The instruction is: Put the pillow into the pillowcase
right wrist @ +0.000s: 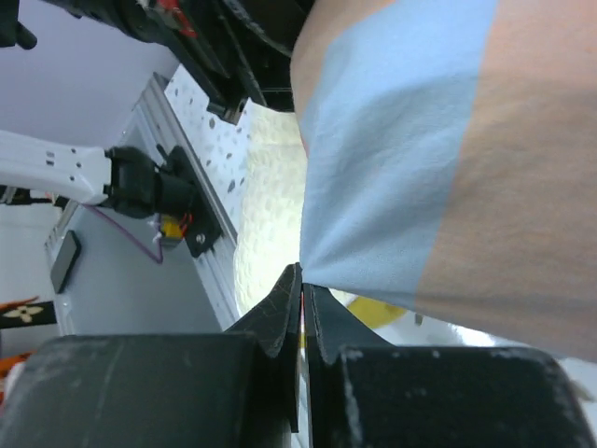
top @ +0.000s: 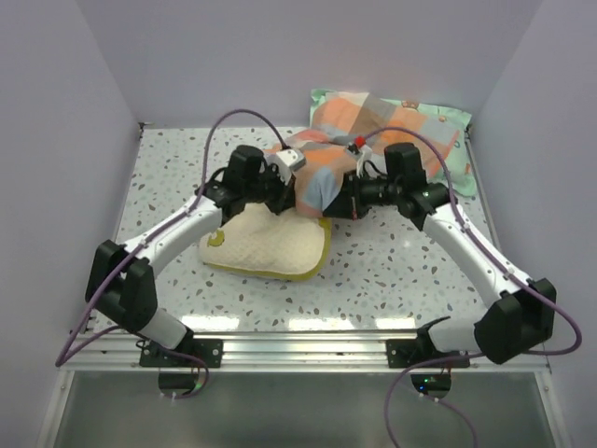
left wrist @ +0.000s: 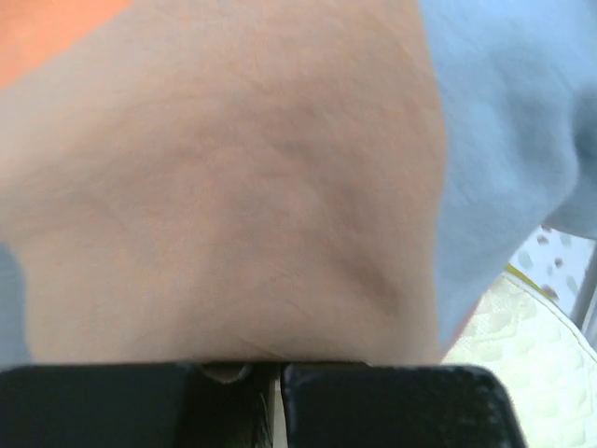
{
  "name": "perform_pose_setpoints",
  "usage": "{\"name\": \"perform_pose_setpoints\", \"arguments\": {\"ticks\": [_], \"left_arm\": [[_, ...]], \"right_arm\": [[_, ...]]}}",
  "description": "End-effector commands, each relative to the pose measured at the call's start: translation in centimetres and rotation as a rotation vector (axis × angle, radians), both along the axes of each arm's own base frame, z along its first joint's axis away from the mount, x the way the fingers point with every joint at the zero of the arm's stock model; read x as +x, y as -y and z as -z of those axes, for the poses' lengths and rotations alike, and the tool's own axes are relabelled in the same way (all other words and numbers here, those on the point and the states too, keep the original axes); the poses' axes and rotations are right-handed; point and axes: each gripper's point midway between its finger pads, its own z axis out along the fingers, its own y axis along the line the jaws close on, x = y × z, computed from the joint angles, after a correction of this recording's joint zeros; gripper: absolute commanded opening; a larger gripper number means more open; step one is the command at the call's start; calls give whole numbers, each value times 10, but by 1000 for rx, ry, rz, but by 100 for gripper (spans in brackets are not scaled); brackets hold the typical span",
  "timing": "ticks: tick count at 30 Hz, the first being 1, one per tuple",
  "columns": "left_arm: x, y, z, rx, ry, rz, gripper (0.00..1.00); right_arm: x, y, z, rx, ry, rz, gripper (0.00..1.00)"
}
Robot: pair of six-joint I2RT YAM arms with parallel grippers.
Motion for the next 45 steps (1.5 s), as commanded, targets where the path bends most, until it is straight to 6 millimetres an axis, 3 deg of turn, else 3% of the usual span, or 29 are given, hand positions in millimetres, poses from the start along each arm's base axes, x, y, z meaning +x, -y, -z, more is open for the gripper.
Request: {"name": "perform_pose_setpoints", "arguments": {"ticks": [1, 3, 5, 6, 7, 9, 10, 11, 12, 13, 14, 17, 20, 21, 22, 23, 24, 25, 26, 27, 28, 29, 32, 34, 37, 41, 42, 44, 45], "left_arm": [[70, -34, -159, -194, 412, -233, 0], [78, -63, -180, -212, 454, -312, 0], [84, -89, -195, -216, 492, -386, 0], [93, -115, -198, -206, 508, -454, 0], [97, -132, -205, -201, 528, -500, 0], [98, -162, -235, -226, 604, -570, 0], [99, -187, -247, -223, 636, -619, 0], [91, -196, -260, -229, 666, -634, 0], [87, -206, -264, -216, 684, -658, 0], [82, -212, -268, -209, 703, -673, 0], [68, -215, -280, -214, 743, -675, 0], [46, -221, -278, -211, 736, -695, 0], [28, -227, -283, -204, 767, -721, 0], [27, -225, -270, -191, 745, -702, 0], [22, -221, -261, -181, 734, -677, 0], [22, -217, -242, -164, 689, -654, 0], [25, -209, -205, -141, 610, -607, 0], [28, -204, -178, -108, 558, -574, 0], [25, -193, -134, -69, 462, -530, 0], [24, -186, -110, -42, 421, -507, 0], [25, -178, -81, 20, 390, -460, 0], [11, -157, -41, 73, 316, -387, 0], [-7, -135, 22, 134, 191, -287, 0], [-10, -127, 48, 155, 116, -262, 0], [2, -127, 71, 156, 53, -317, 0], [30, -119, 58, 38, 70, -412, 0], [29, -113, 55, -20, 26, -415, 0], [29, -109, 42, -65, 1, -382, 0], [20, -103, 29, -92, 12, -316, 11]], "right_arm": [[10, -31, -52, 85, 106, -161, 0], [45, -46, -46, 78, 131, -158, 0], [81, -60, -72, 109, 236, -136, 0], [101, -73, -53, 102, 195, -137, 0], [117, -84, -83, 137, 261, -141, 0], [127, -110, -91, 168, 248, -179, 0], [139, -128, -107, 194, 295, -202, 0], [141, -140, -114, 204, 316, -222, 0], [130, -160, -120, 210, 341, -269, 0], [134, -176, -136, 238, 401, -292, 0], [129, -186, -144, 255, 423, -309, 0], [109, -224, -168, 354, 466, -364, 0], [86, -230, -176, 374, 485, -409, 0], [86, -231, -149, 337, 424, -412, 0], [83, -228, -139, 317, 404, -408, 0], [72, -218, -148, 310, 439, -411, 0], [70, -213, -101, 238, 349, -413, 0], [68, -206, -83, 192, 333, -400, 0], [61, -195, -65, 140, 308, -405, 0], [50, -184, -16, 63, 202, -414, 0], [41, -176, 8, 19, 145, -426, 0], [21, -157, 54, -65, 3, -442, 0], [-25, -122, 113, -166, -221, -487, 0], [-41, -110, 123, -176, -273, -497, 0], [-56, -100, 120, -146, -306, -489, 0], [-68, -85, 99, -88, -368, -494, 0], [-70, -82, 91, -72, -374, -501, 0], [-69, -69, 86, -93, -381, -499, 16], [-65, -63, 84, -109, -386, -482, 24]]}}
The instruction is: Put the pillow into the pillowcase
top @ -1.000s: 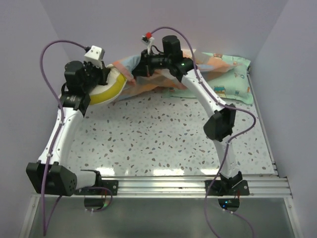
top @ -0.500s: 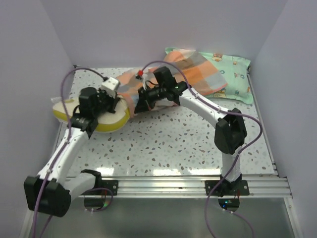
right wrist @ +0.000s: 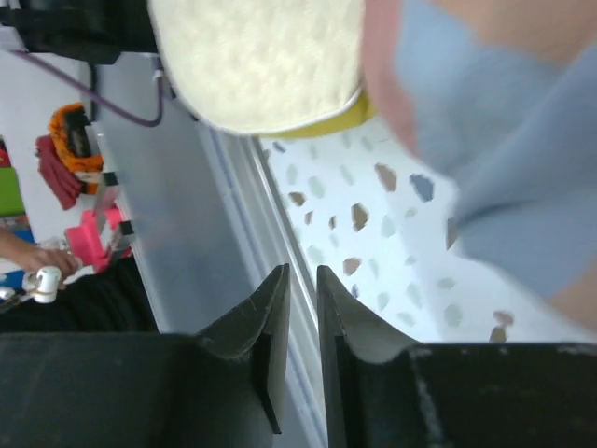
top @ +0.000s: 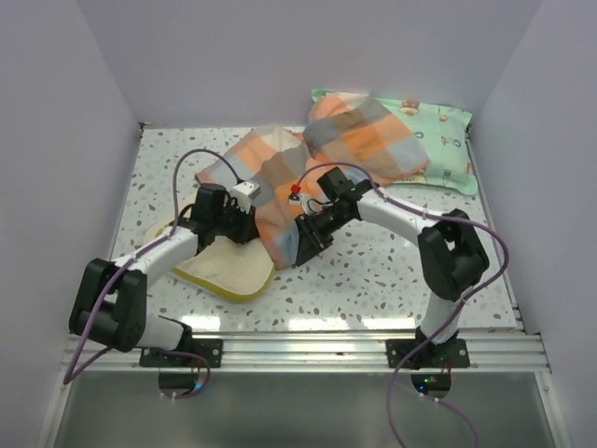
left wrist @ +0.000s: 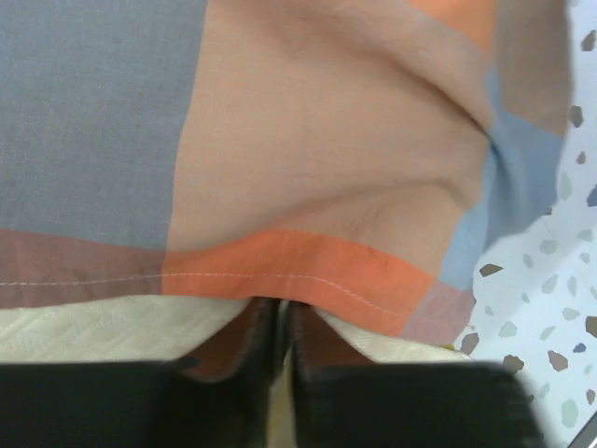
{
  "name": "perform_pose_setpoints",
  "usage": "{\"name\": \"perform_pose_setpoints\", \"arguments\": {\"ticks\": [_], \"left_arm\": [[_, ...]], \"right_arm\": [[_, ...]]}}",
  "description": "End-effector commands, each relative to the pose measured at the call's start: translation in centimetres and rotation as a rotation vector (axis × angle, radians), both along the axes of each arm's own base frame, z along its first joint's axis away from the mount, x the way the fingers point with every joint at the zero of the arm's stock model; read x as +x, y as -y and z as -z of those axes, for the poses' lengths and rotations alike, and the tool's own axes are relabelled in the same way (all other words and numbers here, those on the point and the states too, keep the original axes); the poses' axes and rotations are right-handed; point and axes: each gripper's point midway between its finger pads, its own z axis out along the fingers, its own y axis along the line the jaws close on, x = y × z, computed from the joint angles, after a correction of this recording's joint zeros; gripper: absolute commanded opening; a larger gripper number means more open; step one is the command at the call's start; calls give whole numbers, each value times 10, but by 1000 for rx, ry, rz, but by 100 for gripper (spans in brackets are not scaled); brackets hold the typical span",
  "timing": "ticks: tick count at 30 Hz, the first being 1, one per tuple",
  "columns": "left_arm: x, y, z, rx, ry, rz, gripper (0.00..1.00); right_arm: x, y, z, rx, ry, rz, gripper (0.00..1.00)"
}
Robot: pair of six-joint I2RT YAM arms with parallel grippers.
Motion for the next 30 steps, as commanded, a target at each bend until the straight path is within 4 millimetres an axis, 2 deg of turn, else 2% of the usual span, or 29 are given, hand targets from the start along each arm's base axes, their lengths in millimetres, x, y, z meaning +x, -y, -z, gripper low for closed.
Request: {"name": "perform_pose_setpoints", "arguments": {"ticks": [1, 2, 3, 4, 5, 6, 7, 8, 9, 10, 11, 12, 13, 14, 15, 17, 18, 19, 20, 21, 22, 23, 24, 25, 26, 27, 28, 30], "left_arm": [[35, 17, -78, -180, 203, 52, 25], [24, 11, -81, -165, 177, 84, 39], [16, 7, -98, -149, 233, 140, 64], [12, -2, -104, -135, 233, 136, 74], [13, -28, -109, -130, 199, 69, 80], [11, -38, -118, -151, 194, 69, 86], [15, -66, -126, -145, 161, -2, 87], [18, -82, -131, -138, 157, -37, 88], [25, -98, -127, -119, 143, -77, 89], [35, -129, -133, -90, 169, -150, 89], [41, -145, -132, -73, 181, -187, 90], [52, -166, -118, -8, 171, -237, 91], [58, -177, -110, 35, 159, -254, 91], [68, -189, -111, 63, 167, -267, 91], [77, -194, -94, 74, 138, -238, 91], [96, -197, -96, 82, 165, -208, 95], [106, -196, -83, 68, 155, -174, 96], [121, -197, -92, 63, 187, -162, 96], [131, -197, -91, 48, 192, -155, 98], [141, -193, -76, 4, 156, -131, 98], [156, -193, -84, -1, 180, -126, 100], [166, -191, -67, -39, 151, -122, 100], [173, -190, -64, -72, 141, -142, 100], [186, -188, -68, -86, 166, -132, 99], [190, -182, -64, -107, 159, -116, 95], [191, -174, -51, -142, 125, -95, 93], [191, -160, -45, -151, 110, -67, 91], [184, -144, -26, -164, 66, -18, 83]], "right_arm": [[-14, 27, -42, 41, -50, -39, 33], [3, 29, -51, 35, 7, -26, 55], [16, 35, -54, 5, 49, -11, 58], [35, 50, -48, -90, 111, 17, 61], [63, 47, -61, -111, 204, 40, 63], [80, 50, -63, -163, 273, 63, 63], [105, 51, -66, -221, 358, 126, 63], [128, 45, -74, -240, 428, 175, 67], [143, 41, -76, -271, 478, 209, 71], [152, 31, -74, -306, 525, 214, 72], [182, 35, -67, -410, 606, 278, 72], [191, 32, -60, -435, 612, 298, 75], [201, 29, -55, -447, 617, 322, 76], [211, 27, -38, -480, 616, 324, 76], [211, 21, -31, -469, 601, 306, 76], [205, 13, -14, -458, 561, 267, 75], [198, 6, -6, -440, 534, 238, 75], [190, 0, -3, -429, 534, 195, 74], [182, 1, 6, -437, 511, 182, 74], [176, -1, 1, -423, 517, 178, 73], [173, -5, -1, -409, 539, 164, 73], [164, 0, 9, -428, 522, 149, 73], [160, 1, 6, -425, 532, 148, 73], [155, 0, -5, -406, 558, 140, 72], [144, 3, 1, -421, 546, 122, 72], [138, 1, 1, -421, 555, 104, 72], [132, -1, 1, -422, 557, 92, 73], [130, 0, 13, -441, 542, 82, 73]]}}
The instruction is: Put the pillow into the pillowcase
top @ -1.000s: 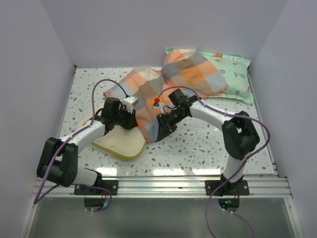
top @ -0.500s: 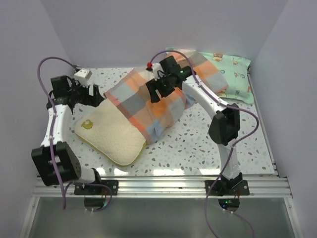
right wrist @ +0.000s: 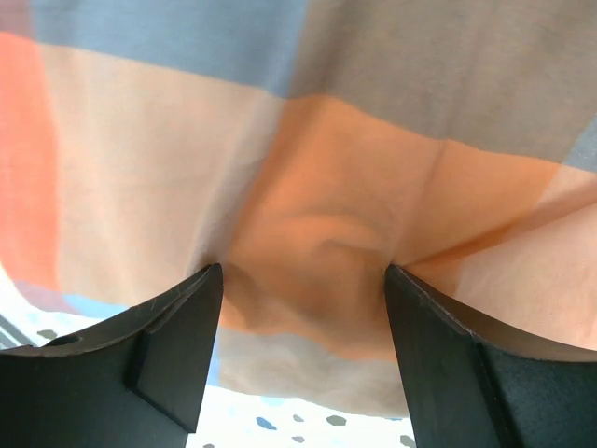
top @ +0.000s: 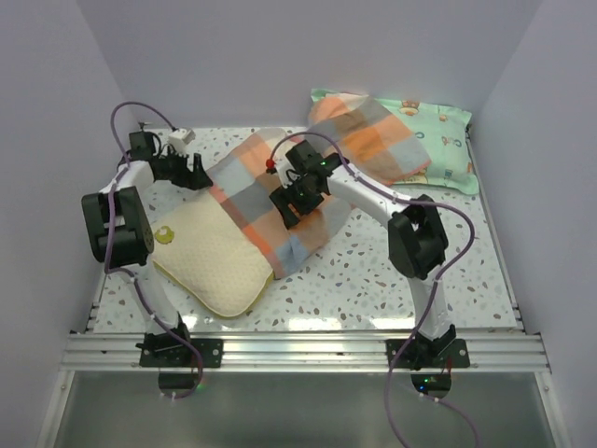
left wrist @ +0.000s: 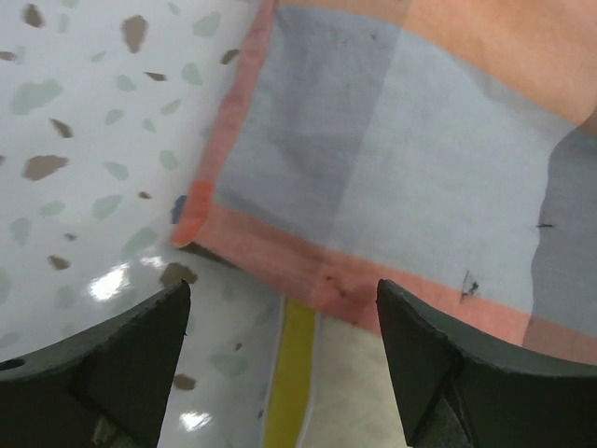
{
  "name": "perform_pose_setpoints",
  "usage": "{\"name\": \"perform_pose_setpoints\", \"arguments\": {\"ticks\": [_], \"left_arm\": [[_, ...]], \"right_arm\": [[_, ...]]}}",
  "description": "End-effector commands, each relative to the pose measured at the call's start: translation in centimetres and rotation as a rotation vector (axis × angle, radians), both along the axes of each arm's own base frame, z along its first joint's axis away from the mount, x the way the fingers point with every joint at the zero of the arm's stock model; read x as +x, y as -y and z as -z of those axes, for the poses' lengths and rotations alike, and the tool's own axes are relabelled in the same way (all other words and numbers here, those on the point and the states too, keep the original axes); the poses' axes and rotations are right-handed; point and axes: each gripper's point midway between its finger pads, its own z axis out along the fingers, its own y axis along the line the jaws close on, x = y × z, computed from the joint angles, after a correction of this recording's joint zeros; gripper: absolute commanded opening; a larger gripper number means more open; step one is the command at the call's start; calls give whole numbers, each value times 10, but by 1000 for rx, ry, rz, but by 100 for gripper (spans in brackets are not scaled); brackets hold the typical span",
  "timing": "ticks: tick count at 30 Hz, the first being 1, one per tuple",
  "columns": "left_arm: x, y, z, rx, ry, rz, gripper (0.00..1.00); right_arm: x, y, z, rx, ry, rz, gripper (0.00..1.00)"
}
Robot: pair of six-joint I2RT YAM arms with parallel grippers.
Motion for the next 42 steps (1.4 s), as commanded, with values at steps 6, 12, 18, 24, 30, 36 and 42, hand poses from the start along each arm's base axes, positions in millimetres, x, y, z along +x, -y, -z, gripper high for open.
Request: {"name": "perform_pose_setpoints", "arguments": {"ticks": [6, 12, 18, 24, 30, 36, 42], "left_arm": [[-33, 69, 43, -85, -97, 237, 78], [-38, 34, 55, -115, -195, 74, 0], [-74, -95, 39, -103, -119, -403, 0], [-107, -88, 40, -61, -120, -502, 0], [-66, 23, 34, -121, -143, -305, 0], [-61, 96, 16, -243, -200, -82, 12], [-78, 33, -19, -262, -129, -178, 54]], "right_arm": [[8, -23, 55, -72, -74, -64, 72], [56, -56, 35, 19, 87, -43, 74], [130, -61, -21, 64, 340, 69, 82], [98, -46, -100, 169, 395, 21, 89], [20, -31, -107, 220, 175, -83, 81], [-34, -28, -89, 207, 78, -148, 80], [-59, -51, -67, 147, 129, -209, 82]]}}
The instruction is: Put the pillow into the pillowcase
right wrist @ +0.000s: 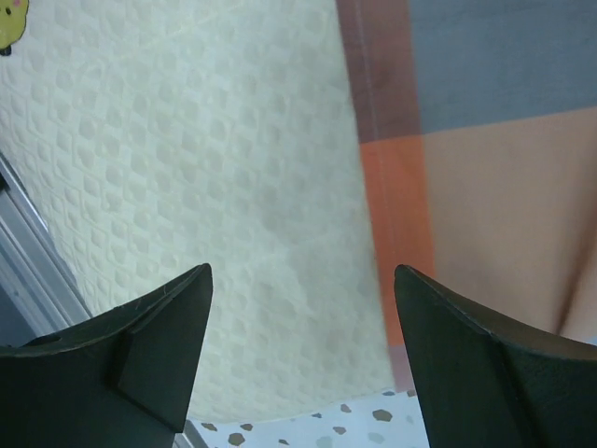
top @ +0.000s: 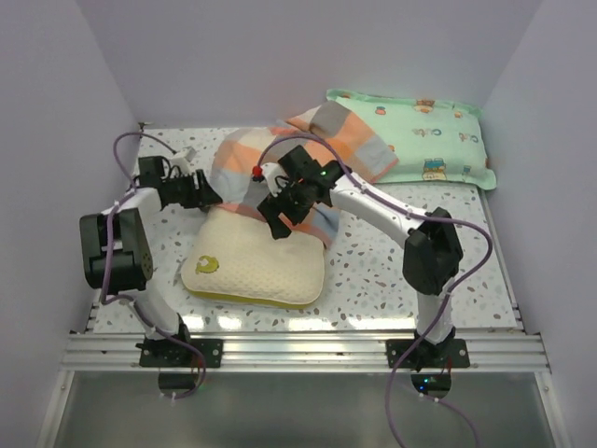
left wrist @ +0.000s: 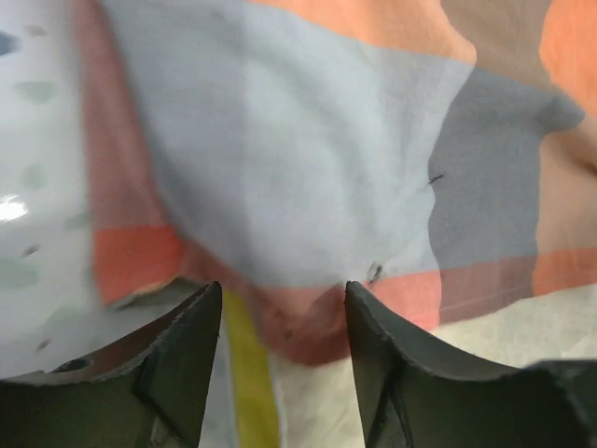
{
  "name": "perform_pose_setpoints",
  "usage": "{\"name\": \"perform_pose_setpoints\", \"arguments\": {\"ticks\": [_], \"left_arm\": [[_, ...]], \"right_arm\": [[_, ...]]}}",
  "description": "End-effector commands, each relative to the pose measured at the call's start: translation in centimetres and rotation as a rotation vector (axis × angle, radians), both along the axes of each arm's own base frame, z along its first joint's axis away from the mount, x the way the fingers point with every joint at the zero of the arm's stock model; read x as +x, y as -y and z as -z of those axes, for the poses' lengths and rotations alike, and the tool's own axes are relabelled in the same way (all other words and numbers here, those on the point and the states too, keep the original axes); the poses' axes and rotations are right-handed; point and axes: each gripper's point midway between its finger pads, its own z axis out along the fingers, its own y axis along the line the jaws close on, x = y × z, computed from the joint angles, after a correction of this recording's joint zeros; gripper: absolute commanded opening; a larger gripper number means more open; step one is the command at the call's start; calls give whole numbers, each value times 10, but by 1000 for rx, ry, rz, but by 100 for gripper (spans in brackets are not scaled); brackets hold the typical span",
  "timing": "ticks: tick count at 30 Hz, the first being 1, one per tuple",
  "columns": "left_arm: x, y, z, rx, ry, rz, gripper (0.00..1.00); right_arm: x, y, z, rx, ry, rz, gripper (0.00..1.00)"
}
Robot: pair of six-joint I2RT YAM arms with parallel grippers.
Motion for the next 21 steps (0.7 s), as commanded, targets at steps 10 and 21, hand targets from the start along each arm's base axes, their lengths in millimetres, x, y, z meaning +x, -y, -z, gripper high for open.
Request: {"name": "perform_pose_setpoints", "arguments": {"ticks": [10, 21], "left_arm": [[-8, -76, -7, 28, 23, -77, 65], [12, -86, 10, 40, 37, -114, 82]], "right_arm": [[0, -98, -1, -11, 195, 89, 89], [0, -135, 108, -99, 13, 187, 90]]}}
